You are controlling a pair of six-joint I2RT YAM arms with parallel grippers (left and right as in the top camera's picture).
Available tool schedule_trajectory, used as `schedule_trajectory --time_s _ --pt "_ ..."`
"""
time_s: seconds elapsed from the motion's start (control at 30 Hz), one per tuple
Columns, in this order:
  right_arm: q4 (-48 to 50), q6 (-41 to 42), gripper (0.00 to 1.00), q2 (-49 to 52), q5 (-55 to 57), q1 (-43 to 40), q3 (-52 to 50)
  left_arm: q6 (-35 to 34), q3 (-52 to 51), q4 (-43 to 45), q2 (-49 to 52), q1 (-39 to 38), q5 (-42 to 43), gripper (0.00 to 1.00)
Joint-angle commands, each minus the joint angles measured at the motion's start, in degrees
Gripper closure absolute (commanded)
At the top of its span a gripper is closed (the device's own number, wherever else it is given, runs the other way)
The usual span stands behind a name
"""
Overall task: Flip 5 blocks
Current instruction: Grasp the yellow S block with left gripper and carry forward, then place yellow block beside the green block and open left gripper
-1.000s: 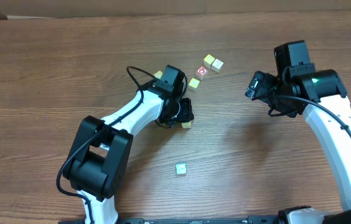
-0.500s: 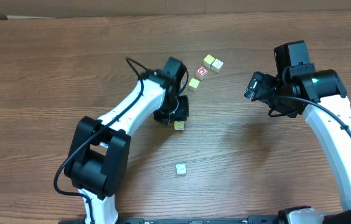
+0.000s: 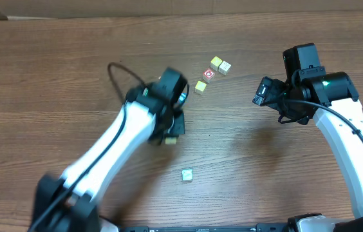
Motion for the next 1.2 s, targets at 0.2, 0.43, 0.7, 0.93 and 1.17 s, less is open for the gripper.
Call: schedule_trajectory --time_s 0.2,0.43,0.7,0.93,1.17 --pt "-0.74 -0.33 0.03 -1.22 -2.08 -0.09 0.81 -11.82 -25.22 9.55 -16.85 -6.25 -0.15 0.89" --pt "-1.16 -0.31 0.03 -1.22 -2.86 -0.09 0.81 -12.57 -32.92 20.20 -16.79 -6.32 3.13 0.88" --pt "-1.53 -0.31 0.03 -1.22 -2.86 -0.09 0.81 -13.49 -34.12 21.20 -15.76 -6.32 2.89 0.84" --pt "-1.60 -0.33 0.03 -1.22 -2.86 -0.09 0.81 -15.12 -36.98 25.88 -12.70 -6.32 4.22 0.85" --pt "-1.57 -0.31 0.03 -1.22 -2.86 -0.04 0.81 -15.12 -36.98 27.43 -12.44 -6.34 4.42 0.84"
